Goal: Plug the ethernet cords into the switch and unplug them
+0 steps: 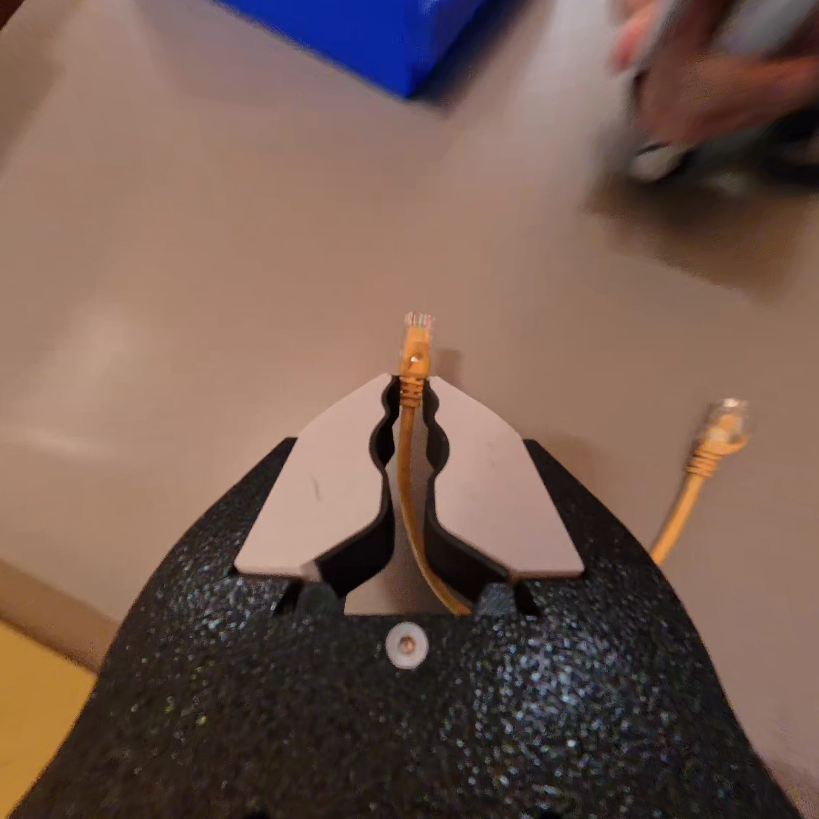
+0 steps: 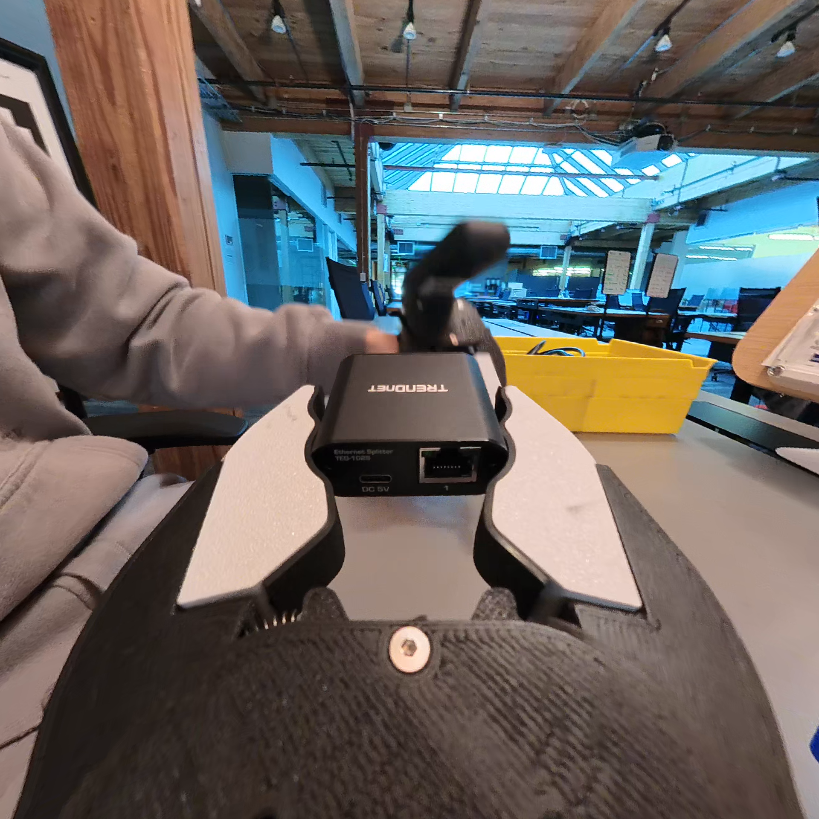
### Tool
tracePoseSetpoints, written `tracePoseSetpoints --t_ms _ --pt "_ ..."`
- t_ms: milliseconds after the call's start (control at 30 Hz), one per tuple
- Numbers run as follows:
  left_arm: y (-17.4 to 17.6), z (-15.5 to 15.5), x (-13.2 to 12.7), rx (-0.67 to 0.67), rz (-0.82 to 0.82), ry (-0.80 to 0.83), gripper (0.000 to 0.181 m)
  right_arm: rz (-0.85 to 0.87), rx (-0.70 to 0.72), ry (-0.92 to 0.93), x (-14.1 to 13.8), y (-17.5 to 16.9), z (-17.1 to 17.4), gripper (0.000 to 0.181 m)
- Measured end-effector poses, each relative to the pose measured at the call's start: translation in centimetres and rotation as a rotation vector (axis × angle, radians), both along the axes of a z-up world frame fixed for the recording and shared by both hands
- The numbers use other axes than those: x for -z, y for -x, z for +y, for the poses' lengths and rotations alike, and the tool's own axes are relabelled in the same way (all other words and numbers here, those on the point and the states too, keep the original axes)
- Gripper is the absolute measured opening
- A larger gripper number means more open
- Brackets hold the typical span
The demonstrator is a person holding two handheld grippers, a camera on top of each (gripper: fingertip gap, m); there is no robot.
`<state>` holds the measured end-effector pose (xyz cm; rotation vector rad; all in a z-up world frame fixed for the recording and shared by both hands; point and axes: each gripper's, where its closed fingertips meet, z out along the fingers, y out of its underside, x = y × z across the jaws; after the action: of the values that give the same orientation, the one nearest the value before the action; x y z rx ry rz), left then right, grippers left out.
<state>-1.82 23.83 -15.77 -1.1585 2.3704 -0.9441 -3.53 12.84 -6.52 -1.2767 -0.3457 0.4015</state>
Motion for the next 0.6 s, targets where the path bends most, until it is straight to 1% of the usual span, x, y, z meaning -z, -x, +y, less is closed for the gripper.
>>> tracePoseSetpoints --t_ms 33,100,167,233,300,400,600 --pt "0.7 -1.5 -1.3 0.051 0.004 0.016 0.009 -0.004 0.001 -0.001 0.0 0.0 0.0 0.074" --pt "2.1 -4.2 -3.6 0.16 0.007 -0.002 0.009 -0.007 -0.007 -0.003 0.0 0.2 0.0 0.073" --pt "3.3 -6.1 -5.5 0.235 0.014 -0.042 0.009 -0.011 -0.006 -0.005 0.0 0.2 -0.1 0.074" --pt "4.1 -7.6 -7.1 0.263 0.041 -0.043 0.009 -0.026 -0.009 0.001 0.1 0.4 0.0 0.074" --pt "4.4 -8.2 -8.2 0.275 0.052 -0.064 0.009 -0.046 -0.003 0.021 0.4 0.6 0.3 0.074" --pt "4.6 -8.3 -8.6 0.278 0.089 -0.122 0.009 -0.08 0.011 0.051 0.8 0.9 0.7 0.074" --pt "4.7 -8.3 -8.2 0.282 0.123 -0.138 0.009 -0.11 0.005 0.076 1.2 1.4 1.0 0.073"
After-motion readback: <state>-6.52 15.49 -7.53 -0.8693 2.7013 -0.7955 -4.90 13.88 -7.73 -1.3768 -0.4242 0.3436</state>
